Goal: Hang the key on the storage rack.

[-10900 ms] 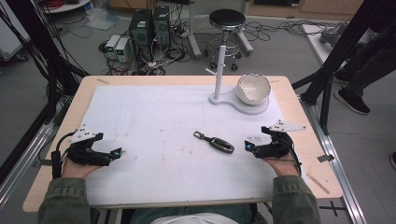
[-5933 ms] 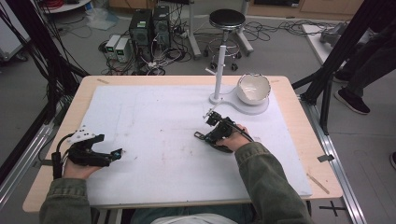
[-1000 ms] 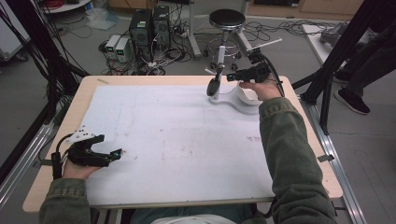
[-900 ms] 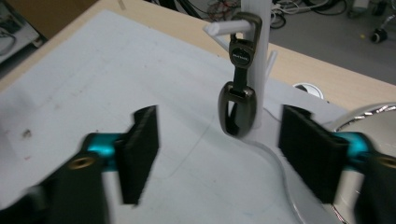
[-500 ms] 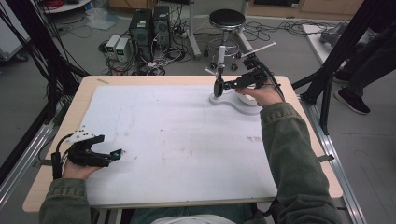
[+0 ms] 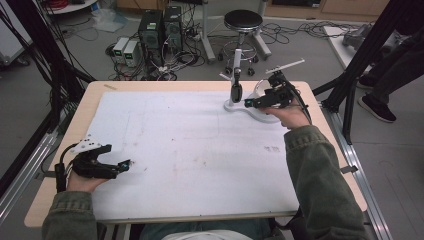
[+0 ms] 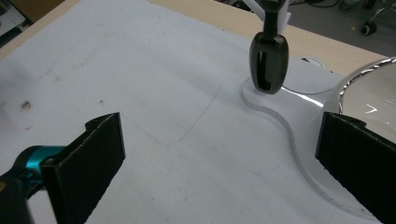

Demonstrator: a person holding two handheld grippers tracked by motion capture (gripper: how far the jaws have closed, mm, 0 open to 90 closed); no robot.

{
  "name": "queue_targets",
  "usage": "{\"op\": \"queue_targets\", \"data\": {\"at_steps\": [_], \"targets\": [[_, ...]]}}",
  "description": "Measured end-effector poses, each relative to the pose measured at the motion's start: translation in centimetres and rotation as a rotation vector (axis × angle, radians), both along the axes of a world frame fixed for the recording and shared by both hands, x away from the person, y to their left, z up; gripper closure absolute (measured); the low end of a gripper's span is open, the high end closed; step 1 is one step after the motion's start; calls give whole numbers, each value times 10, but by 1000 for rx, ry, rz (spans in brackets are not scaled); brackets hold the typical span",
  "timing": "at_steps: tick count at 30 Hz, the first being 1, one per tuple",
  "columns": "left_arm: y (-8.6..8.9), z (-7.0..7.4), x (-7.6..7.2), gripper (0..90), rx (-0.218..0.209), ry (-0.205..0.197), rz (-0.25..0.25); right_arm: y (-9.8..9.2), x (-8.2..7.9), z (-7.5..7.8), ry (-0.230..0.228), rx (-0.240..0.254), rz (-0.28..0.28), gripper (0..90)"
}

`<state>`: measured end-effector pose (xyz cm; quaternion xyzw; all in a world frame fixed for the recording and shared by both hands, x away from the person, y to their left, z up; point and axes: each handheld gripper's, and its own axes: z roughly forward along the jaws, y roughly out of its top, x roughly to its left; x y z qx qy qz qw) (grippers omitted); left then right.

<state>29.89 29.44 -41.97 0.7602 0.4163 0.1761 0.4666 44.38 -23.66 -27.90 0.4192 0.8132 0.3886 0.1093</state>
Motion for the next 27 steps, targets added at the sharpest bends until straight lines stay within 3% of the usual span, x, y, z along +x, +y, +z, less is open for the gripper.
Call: {"op": "queue_targets", "data": {"at_steps": [10, 14, 22, 27], "targets": [[0, 0, -1, 17, -1, 3, 0, -16, -25, -27, -5, 9, 11, 5], [0, 0, -1, 17, 0, 5, -3, -23, -34, -35, -23, 11, 10, 5], [0, 0, -2, 17, 4, 7, -3, -39, -51, -59, -78, 77, 24, 5], [0, -1, -2, 17, 6, 13, -4, -46, -65, -74, -97, 58, 0, 5]]}}
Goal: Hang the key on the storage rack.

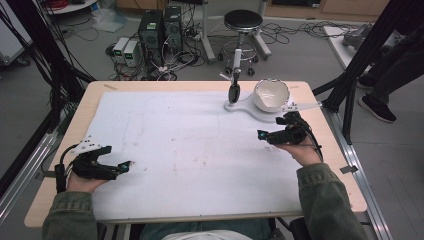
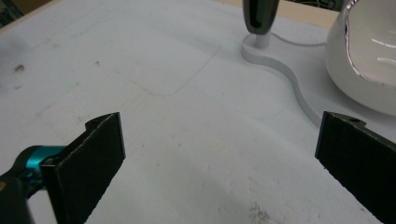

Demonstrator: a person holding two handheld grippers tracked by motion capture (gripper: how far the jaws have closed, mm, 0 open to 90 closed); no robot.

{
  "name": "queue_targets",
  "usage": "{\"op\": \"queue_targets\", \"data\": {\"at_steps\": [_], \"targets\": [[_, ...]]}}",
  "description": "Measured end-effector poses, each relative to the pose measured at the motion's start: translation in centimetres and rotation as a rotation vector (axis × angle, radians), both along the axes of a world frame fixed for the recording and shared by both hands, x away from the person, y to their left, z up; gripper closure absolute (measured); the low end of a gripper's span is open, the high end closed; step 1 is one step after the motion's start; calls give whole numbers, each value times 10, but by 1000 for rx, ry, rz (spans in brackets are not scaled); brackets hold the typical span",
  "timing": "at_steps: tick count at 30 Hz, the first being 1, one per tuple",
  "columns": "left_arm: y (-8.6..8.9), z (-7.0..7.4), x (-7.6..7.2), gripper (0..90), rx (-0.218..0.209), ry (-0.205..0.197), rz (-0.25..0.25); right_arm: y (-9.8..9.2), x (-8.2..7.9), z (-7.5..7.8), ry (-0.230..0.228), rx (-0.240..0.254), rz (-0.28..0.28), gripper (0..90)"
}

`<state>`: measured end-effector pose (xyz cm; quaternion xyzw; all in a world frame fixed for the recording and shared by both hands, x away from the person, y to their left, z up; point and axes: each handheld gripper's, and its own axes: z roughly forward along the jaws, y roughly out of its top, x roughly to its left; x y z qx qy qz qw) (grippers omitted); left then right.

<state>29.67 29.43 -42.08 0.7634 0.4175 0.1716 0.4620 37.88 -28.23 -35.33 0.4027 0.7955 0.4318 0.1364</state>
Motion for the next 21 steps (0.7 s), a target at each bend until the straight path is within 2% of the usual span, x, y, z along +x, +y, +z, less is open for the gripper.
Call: {"op": "queue_targets", "data": {"at_steps": [7, 10, 17, 21], "targets": [[0, -2, -3, 17, 4, 7, 4, -8, -19, -22, 9, 13, -16, 5], [0, -3, -5, 17, 7, 13, 3, -15, -27, -32, -13, 17, -32, 5], [1, -5, -8, 17, 4, 10, 3, -28, -48, -55, 9, 58, -33, 5], [1, -6, -9, 17, 6, 10, -3, -33, -57, -64, 4, 38, -37, 5]]}}
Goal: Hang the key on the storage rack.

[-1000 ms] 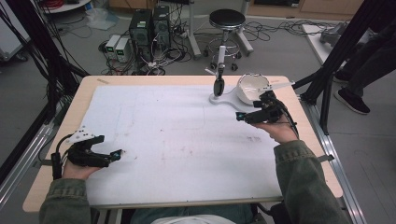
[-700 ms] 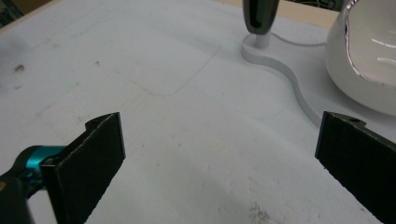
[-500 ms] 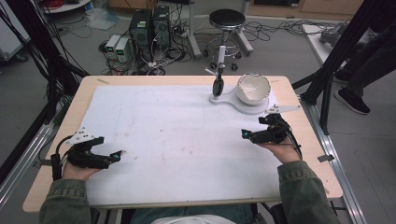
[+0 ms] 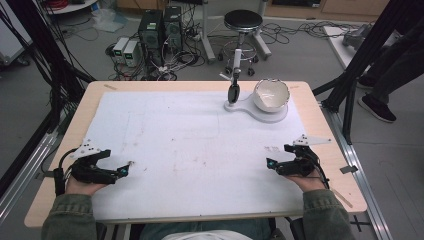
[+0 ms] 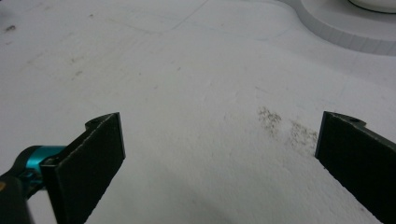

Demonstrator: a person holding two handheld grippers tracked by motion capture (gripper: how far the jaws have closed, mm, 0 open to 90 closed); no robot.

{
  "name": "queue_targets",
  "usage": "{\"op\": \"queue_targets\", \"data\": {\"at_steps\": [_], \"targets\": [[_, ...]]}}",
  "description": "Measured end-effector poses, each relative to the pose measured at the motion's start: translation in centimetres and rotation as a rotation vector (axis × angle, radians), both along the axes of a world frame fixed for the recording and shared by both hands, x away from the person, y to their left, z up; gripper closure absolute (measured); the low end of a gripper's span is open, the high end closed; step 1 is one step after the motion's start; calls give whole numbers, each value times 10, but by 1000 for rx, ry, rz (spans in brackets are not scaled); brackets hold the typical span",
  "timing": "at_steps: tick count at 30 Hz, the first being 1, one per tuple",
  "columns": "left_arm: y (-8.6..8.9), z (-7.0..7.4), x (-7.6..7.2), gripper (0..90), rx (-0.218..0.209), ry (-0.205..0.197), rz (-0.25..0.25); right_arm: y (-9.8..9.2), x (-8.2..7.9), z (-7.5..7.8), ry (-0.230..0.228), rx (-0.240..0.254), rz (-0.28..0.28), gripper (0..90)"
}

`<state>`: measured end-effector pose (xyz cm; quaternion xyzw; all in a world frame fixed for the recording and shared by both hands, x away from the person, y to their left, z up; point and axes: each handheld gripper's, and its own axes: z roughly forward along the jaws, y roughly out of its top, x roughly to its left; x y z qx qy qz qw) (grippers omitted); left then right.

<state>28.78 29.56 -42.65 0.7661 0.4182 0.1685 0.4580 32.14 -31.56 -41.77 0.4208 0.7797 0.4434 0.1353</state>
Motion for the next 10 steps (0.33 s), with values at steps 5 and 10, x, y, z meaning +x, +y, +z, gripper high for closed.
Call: {"op": "queue_targets", "data": {"at_steps": [5, 10], "targets": [[-2, -2, 1, 17, 2, 7, -20, -6, -8, -6, -5, 43, 6, 5], [-2, -4, 4, 17, -1, 10, -23, -1, -6, -11, -21, -6, -5, 5]]}}
